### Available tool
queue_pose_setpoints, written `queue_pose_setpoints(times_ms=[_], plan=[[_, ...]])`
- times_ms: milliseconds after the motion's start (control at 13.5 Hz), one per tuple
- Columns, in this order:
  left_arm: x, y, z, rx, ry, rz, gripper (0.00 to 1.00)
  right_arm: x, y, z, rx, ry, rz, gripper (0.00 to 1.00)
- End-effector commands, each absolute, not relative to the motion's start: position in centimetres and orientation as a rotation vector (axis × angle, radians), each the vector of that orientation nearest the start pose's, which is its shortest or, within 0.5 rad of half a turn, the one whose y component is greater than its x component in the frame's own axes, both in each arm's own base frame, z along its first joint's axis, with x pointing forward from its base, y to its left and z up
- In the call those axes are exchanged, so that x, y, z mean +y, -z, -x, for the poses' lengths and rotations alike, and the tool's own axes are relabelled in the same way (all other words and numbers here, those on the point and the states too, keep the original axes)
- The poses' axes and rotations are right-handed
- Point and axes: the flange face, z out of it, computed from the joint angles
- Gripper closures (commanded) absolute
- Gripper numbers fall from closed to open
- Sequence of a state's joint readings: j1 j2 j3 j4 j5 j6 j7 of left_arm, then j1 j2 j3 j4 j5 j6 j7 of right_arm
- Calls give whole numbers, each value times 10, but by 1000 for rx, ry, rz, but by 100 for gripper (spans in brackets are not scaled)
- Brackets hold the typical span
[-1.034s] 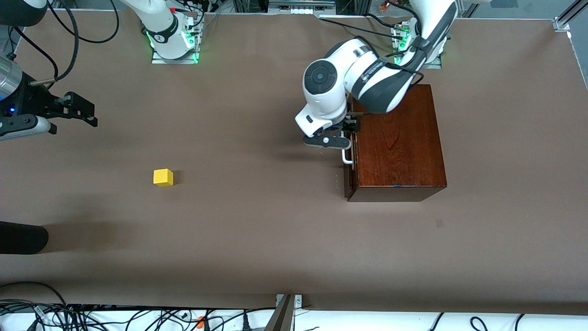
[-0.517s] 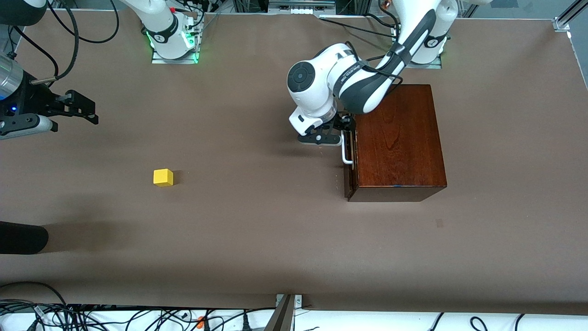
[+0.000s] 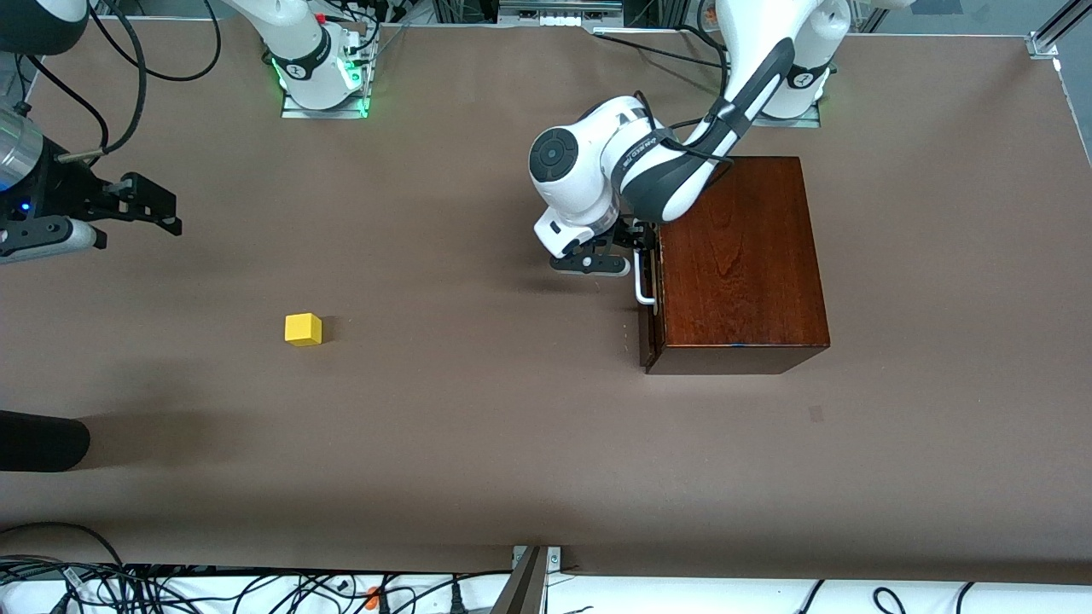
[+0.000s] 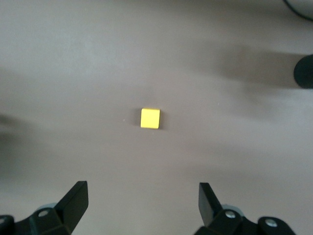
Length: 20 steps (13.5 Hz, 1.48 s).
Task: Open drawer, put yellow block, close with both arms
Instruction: 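Pull the drawer open with the left gripper while the right gripper reaches the cube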
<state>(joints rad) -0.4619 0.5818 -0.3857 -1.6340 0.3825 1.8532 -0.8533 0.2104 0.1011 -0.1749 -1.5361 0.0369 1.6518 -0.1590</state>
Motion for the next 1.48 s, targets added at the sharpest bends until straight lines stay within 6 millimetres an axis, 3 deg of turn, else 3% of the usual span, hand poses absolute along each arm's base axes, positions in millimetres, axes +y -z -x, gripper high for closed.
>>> queue_pose_setpoints(times_ms=[0, 295, 664, 886, 1181, 1403], plan=[[-458, -267, -465, 196, -101, 2823, 0, 31, -577, -606, -310, 50, 3113, 0], [-464, -261, -466, 164, -77, 2858, 0, 40, -514, -617, -322, -21, 3112, 0], [-487, -266, -461, 145, -9, 2935, 0, 53, -441, -641, -343, -169, 3118, 0], [-500, -267, -459, 129, 35, 3006, 0, 58, -415, -649, -350, -164, 3121, 0], [-519, -255, -453, 130, 48, 3082, 0, 58, -355, -640, -329, -128, 3127, 0], [-543, -264, -439, 197, 70, 3102, 0, 56, -312, -626, -284, -70, 3115, 0]])
